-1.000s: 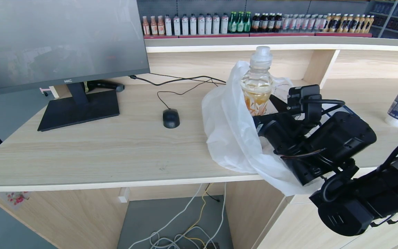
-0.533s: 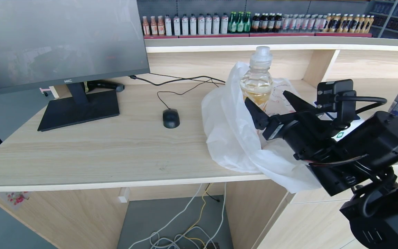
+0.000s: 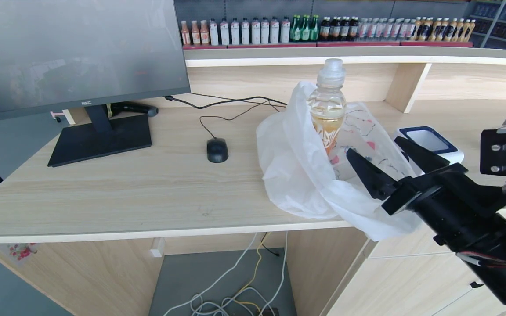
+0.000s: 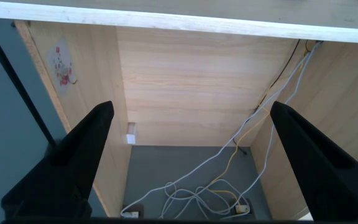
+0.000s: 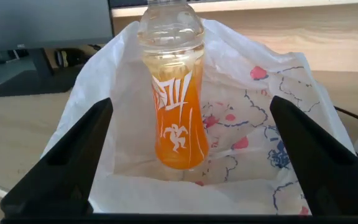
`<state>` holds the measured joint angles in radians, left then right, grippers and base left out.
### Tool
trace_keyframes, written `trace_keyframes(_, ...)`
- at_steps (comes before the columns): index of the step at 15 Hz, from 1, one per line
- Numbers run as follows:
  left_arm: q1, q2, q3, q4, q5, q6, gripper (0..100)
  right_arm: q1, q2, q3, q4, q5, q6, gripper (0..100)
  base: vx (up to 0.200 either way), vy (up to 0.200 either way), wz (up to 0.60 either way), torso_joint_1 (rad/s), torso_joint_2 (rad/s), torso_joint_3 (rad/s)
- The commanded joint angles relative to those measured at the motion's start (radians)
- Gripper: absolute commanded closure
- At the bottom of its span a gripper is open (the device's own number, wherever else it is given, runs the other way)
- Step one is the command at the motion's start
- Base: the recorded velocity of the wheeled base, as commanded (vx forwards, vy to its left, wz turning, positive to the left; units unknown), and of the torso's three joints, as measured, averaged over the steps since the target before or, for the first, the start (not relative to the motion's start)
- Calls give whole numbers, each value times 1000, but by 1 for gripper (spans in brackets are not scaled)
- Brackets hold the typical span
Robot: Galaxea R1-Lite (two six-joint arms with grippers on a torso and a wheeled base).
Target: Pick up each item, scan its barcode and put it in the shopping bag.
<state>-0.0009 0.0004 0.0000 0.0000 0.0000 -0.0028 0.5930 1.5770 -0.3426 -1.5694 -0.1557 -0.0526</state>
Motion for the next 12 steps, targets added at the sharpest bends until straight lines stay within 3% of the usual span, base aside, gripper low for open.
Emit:
trace_keyframes(1, -1, 0, 0, 0, 0, 0, 0, 5, -68, -4, -1, 18, -53, 0, 0, 0, 0, 0, 0, 0)
trace_keyframes(6, 1, 0, 0, 0, 0, -3, 0, -30, -52, -113, -1, 53, -59, 0, 0, 0, 0, 0, 0, 0)
trace_keyframes(9, -1, 0, 0, 0, 0, 3, 0, -35, -22, -113, -1, 51, -15, 0, -200, 0, 0, 14, 7, 1)
trace_keyframes(12, -1, 0, 0, 0, 0, 7, 0, -35, -18, -113, -1, 51, -13, 0, 0, 0, 0, 0, 0, 0)
